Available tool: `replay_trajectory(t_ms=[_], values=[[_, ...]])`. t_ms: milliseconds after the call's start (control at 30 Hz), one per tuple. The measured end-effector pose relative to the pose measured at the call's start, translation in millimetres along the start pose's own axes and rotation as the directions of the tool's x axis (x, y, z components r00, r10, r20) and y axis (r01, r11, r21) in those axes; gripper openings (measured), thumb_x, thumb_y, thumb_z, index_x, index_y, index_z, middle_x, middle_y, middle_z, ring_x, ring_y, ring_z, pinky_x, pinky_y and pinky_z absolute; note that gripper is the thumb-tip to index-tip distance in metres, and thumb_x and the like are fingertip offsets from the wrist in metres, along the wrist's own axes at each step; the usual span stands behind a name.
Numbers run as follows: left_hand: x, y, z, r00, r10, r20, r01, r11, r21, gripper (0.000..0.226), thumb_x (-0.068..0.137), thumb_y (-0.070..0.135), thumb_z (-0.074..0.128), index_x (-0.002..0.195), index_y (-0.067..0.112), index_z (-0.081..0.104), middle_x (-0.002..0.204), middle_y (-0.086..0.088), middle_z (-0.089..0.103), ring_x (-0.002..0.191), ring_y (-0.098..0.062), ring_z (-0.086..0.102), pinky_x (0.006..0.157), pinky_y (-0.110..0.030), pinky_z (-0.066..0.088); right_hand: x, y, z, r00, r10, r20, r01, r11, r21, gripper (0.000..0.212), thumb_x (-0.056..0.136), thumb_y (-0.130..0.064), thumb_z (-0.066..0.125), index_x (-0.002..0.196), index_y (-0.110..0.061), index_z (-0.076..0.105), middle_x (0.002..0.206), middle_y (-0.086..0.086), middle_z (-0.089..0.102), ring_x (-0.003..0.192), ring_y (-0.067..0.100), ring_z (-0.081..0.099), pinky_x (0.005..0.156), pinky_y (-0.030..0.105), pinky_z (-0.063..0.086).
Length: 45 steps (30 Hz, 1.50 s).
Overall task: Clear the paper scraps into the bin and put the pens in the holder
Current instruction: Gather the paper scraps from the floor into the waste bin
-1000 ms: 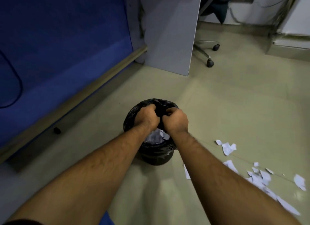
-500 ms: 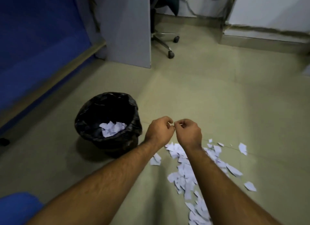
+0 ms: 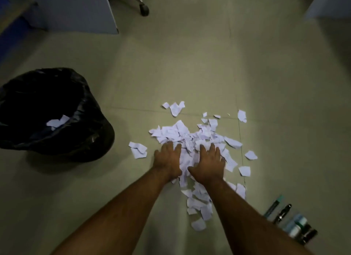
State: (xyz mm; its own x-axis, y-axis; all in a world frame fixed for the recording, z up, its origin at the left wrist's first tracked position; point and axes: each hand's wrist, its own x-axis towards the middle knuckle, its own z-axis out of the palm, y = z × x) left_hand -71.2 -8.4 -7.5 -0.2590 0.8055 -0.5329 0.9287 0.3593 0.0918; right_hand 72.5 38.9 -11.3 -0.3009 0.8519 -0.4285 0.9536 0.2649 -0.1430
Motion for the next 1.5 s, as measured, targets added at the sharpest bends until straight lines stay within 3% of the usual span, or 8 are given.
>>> replay_trajectory(t_ms=[267, 500, 733, 800, 1067, 1233, 1367, 1500], values=[[15.1, -15.7, 12.1, 0.990, 0.058, 0.131, -0.066, 0.996, 0.057, 0.125, 0.062, 0.063, 0.078, 0.154, 0.031, -0.001, 0.161, -0.013, 0.006, 0.147, -0.040, 0.011, 0.110, -0.051, 0.034, 23.2, -19.3, 9.2, 0.962, -0.201, 0.184, 0.207, 0.978, -0.012, 0.102, 0.079, -0.058, 0.068, 0.157, -0.033, 0.008, 0.166, 0.012, -0.001, 0.152, 0.038, 0.003, 0.116, 0.059, 0.023], [-11.3, 3.5, 27.1, 0.990, 0.059, -0.131, -0.060, 0.998, 0.000, 0.044, 0.095, 0.029, 0.056, 0.137, 0.022, 0.046, 0.138, -0.009, 0.047, 0.123, -0.029, 0.047, 0.095, -0.035, 0.047, 6.9, -29.7, 19.9, 0.969, -0.243, -0.041, 0.244, 0.970, 0.011, 0.033, 0.086, -0.036, 0.063, 0.118, -0.026, 0.062, 0.123, 0.009, 0.054, 0.114, 0.032, 0.052, 0.083, 0.040, 0.051], [-14.1, -0.6, 43.5, 0.978, -0.106, -0.180, 0.045, 0.948, -0.314, 0.021, 0.094, 0.023, 0.055, 0.107, 0.011, 0.067, 0.116, -0.013, 0.066, 0.109, -0.031, 0.061, 0.092, -0.033, 0.045, 1.9, -14.5, 32.2, 0.976, -0.218, -0.005, 0.213, 0.943, 0.255, 0.057, 0.089, -0.044, 0.029, 0.109, -0.009, 0.070, 0.112, 0.016, 0.067, 0.104, 0.035, 0.064, 0.088, 0.036, 0.047], [-15.0, -3.7, 40.3, 0.965, -0.185, -0.187, 0.098, 0.914, -0.395, 0.019, 0.092, 0.018, 0.058, 0.103, 0.008, 0.070, 0.111, -0.014, 0.069, 0.103, -0.031, 0.064, 0.089, -0.031, 0.047, 4.3, -9.1, 32.1, 0.987, -0.148, -0.062, 0.160, 0.924, 0.347, 0.042, 0.094, -0.038, 0.044, 0.100, -0.009, 0.074, 0.102, 0.015, 0.072, 0.096, 0.034, 0.066, 0.077, 0.030, 0.045], [-33.4, -23.2, 5.9, 0.913, -0.294, -0.282, 0.074, 0.800, -0.595, 0.010, 0.083, 0.010, 0.063, 0.074, 0.007, 0.067, 0.078, -0.011, 0.068, 0.073, -0.024, 0.057, 0.060, -0.025, 0.033, -5.7, -19.6, -0.2, 0.985, 0.020, -0.169, 0.099, 0.740, 0.665, 0.018, 0.090, -0.026, 0.067, 0.090, -0.011, 0.077, 0.088, 0.011, 0.076, 0.082, 0.027, 0.069, 0.068, 0.022, 0.040], [-61.4, -54.7, -53.9, 0.857, -0.305, -0.417, -0.029, 0.777, -0.628, 0.008, 0.081, 0.017, 0.070, 0.080, 0.009, 0.073, 0.082, -0.008, 0.073, 0.079, -0.024, 0.064, 0.067, -0.027, 0.041, -17.6, -60.0, -46.1, 0.976, -0.055, -0.210, 0.200, 0.606, 0.770, 0.011, 0.083, -0.021, 0.070, 0.080, -0.012, 0.075, 0.075, 0.006, 0.073, 0.072, 0.024, 0.069, 0.071, 0.043, 0.058], [-90.2, -89.9, -117.7, 0.785, -0.343, -0.515, -0.077, 0.771, -0.632, 0.005, 0.081, 0.017, 0.071, 0.081, 0.012, 0.073, 0.080, -0.005, 0.074, 0.077, -0.024, 0.066, 0.069, -0.027, 0.047, -29.1, -120.0, -101.3, 0.945, -0.122, -0.302, 0.320, 0.517, 0.794, 0.007, 0.082, -0.019, 0.069, 0.078, -0.015, 0.074, 0.065, 0.000, 0.070, 0.067, 0.021, 0.068, 0.065, 0.032, 0.054], [-120.1, -135.8, -172.7, 0.689, -0.401, -0.604, -0.113, 0.763, -0.636, 0.004, 0.081, 0.015, 0.070, 0.081, 0.011, 0.073, 0.079, -0.005, 0.073, 0.077, -0.023, 0.066, 0.069, -0.025, 0.045, -34.2, -196.4, -140.1, 0.924, -0.202, -0.324, 0.380, 0.397, 0.835, 0.010, 0.080, -0.022, 0.069, 0.071, -0.019, 0.071, 0.055, -0.004, 0.066, 0.055, 0.017, 0.064, 0.063, 0.043, 0.059]])
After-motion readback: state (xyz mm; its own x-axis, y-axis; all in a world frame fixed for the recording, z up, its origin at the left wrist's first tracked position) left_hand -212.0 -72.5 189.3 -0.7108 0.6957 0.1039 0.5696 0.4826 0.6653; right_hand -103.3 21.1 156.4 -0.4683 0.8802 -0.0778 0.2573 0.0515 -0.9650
